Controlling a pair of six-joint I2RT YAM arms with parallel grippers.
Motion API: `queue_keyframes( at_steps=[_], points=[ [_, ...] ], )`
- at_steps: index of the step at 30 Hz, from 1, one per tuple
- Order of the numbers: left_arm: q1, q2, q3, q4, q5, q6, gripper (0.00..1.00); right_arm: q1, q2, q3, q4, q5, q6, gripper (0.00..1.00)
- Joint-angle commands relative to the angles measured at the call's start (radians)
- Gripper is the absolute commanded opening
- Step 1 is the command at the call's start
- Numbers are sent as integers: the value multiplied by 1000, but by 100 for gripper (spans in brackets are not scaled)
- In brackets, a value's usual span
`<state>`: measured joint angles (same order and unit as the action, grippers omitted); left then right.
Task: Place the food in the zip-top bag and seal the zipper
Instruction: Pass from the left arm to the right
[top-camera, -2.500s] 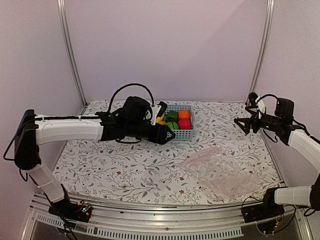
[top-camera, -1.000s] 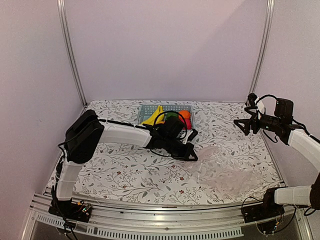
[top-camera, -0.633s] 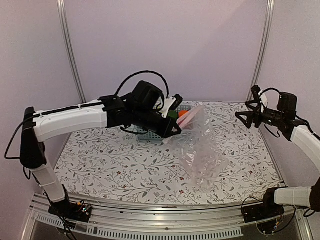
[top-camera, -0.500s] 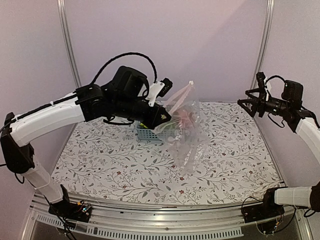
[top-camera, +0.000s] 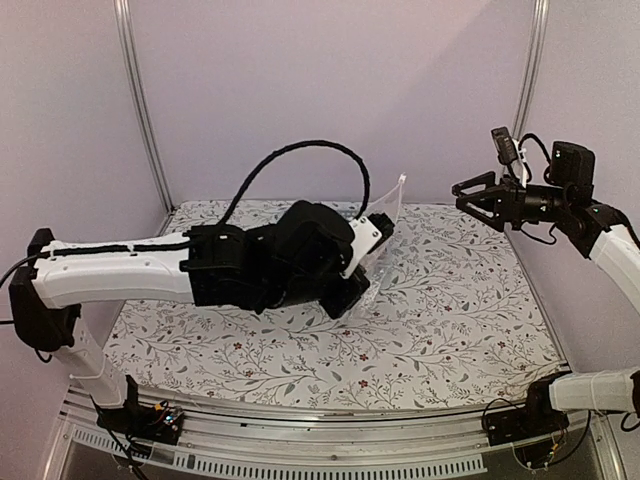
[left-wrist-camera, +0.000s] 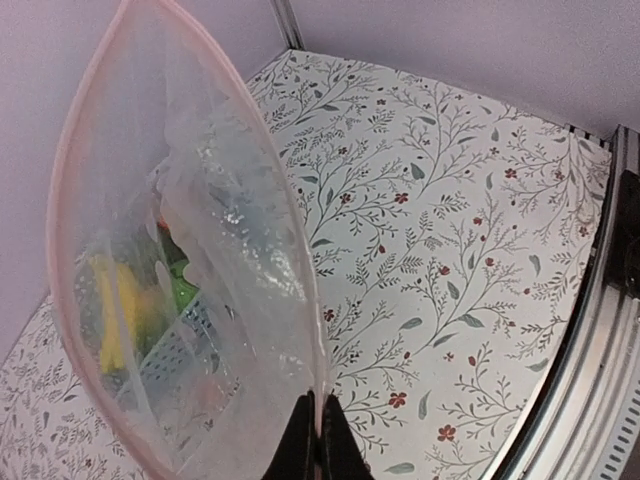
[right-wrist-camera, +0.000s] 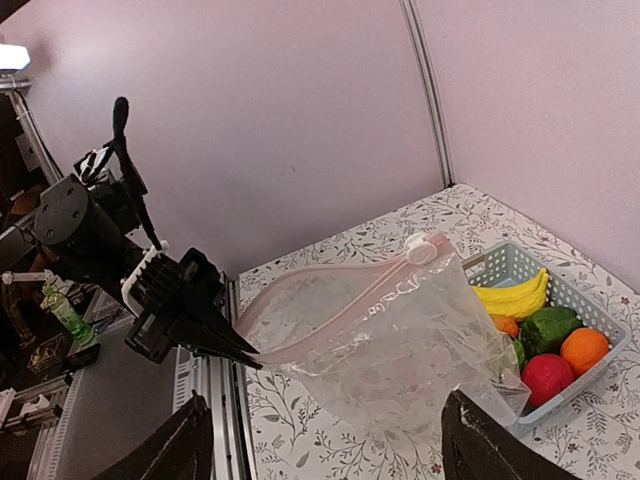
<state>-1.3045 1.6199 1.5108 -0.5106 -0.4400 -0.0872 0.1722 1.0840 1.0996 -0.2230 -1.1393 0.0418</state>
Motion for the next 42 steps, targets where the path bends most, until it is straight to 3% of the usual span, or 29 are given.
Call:
queue_keyframes(
  at_steps=[1, 7, 12, 20, 34, 39, 42],
  points=[
    [-76, 154, 39, 135, -301, -17, 0, 39, 11, -43, 7, -10, 120, 77],
    [-136, 366, 220, 159, -461, -23, 0, 48, 15, -52, -131, 51, 140, 75],
    [-152, 459, 331, 171, -540, -24, 0, 53, -28, -111, -186, 155, 118, 67],
    [-167, 485, 340, 270, -526, 43, 0, 54, -47, -143, -188, 180, 118, 58],
    [-189, 527, 365, 254, -471, 58, 1, 92, 64, -78, -111, 167, 221, 55],
    [-197, 540, 375, 257, -459, 73, 3, 91, 87, -86, -87, 169, 253, 37],
    [-200, 540, 375, 257, -472, 71, 5, 91, 85, -95, -81, 181, 262, 33]
  ],
)
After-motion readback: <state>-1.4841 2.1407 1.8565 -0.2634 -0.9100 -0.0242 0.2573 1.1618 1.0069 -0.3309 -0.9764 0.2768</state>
